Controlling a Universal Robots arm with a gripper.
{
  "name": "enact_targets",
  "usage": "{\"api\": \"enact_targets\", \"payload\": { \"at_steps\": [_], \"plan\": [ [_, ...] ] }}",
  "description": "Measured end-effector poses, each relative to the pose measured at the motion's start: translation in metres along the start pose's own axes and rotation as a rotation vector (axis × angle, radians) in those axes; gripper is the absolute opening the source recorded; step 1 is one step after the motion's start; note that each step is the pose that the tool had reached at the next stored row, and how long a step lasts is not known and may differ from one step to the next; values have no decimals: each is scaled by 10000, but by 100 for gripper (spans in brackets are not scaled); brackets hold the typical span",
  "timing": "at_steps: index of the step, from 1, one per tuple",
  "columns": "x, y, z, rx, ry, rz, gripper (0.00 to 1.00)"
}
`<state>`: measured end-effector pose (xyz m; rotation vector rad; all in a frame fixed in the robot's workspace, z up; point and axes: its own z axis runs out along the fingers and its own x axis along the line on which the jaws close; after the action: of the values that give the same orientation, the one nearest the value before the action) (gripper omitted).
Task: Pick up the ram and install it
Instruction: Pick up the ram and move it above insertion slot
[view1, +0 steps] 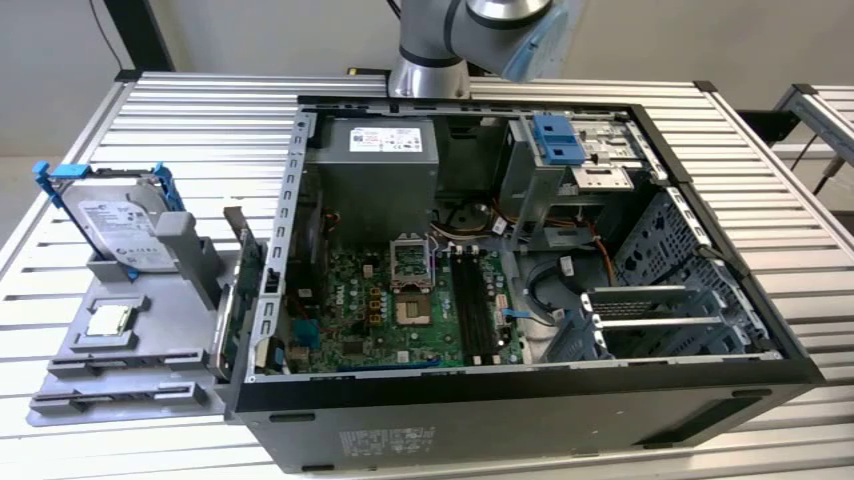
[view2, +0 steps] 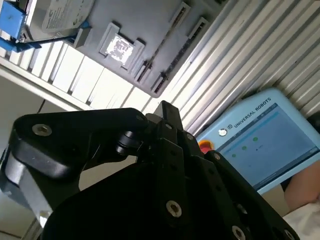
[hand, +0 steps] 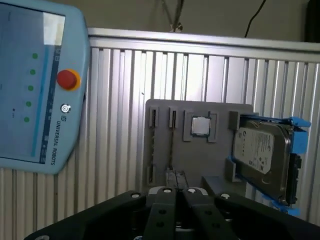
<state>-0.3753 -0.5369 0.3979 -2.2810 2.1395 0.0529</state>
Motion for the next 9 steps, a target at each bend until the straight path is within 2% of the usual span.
{"api": "enact_targets", "payload": {
  "at_steps": [2,9],
  "plan": [
    [0,2,6,-7,3,-203,0],
    [0,2,7,1,2,-226,0]
  ]
}}
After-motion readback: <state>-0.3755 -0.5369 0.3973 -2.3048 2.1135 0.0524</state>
